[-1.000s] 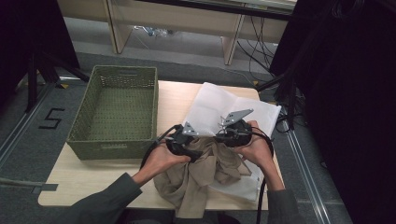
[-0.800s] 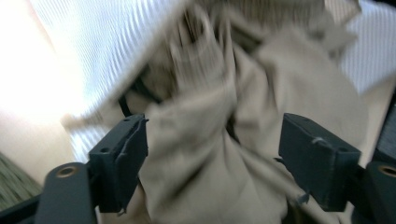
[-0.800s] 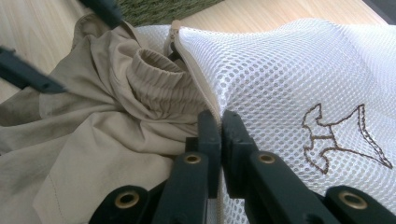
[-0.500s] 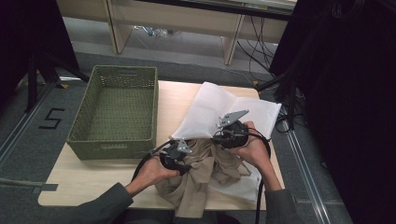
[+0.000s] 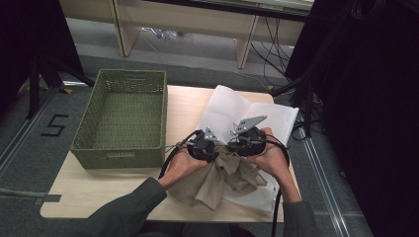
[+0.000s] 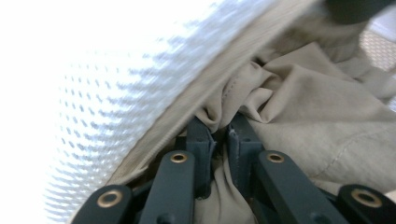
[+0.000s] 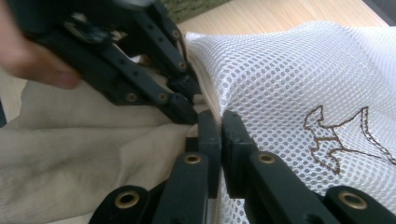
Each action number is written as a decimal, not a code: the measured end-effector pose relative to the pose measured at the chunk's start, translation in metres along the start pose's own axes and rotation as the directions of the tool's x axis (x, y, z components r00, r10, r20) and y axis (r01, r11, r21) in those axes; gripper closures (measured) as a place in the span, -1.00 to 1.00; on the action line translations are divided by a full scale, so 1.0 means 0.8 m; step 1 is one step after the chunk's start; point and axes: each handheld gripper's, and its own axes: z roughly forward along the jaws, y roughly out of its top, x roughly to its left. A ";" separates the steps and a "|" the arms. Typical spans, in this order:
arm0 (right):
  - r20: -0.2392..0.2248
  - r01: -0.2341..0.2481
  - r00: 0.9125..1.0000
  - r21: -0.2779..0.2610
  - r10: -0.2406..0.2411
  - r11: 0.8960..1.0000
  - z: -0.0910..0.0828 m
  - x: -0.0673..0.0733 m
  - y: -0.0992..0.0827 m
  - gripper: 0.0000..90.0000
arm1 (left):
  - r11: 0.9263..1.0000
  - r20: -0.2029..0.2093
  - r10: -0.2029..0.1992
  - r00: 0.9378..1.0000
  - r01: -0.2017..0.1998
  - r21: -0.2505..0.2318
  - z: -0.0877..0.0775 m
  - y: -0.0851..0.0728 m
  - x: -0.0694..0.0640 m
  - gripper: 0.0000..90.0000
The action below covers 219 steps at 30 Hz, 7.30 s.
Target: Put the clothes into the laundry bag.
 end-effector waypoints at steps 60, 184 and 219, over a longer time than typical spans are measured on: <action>-0.010 -0.019 1.000 0.009 0.019 1.000 -0.009 -0.006 -0.007 0.97 | 1.000 0.018 -0.014 1.000 0.014 0.013 -0.080 -0.071 -0.017 -0.55; -0.019 -0.034 0.999 0.074 0.035 0.997 -0.004 -0.007 -0.022 0.97 | 0.999 0.042 0.012 0.999 -0.010 -0.040 -0.046 -0.062 -0.021 0.52; -0.046 0.003 0.999 0.157 0.005 0.988 0.018 0.010 -0.041 0.97 | 0.999 -0.028 -0.031 0.999 0.032 0.013 -0.123 -0.128 0.008 0.15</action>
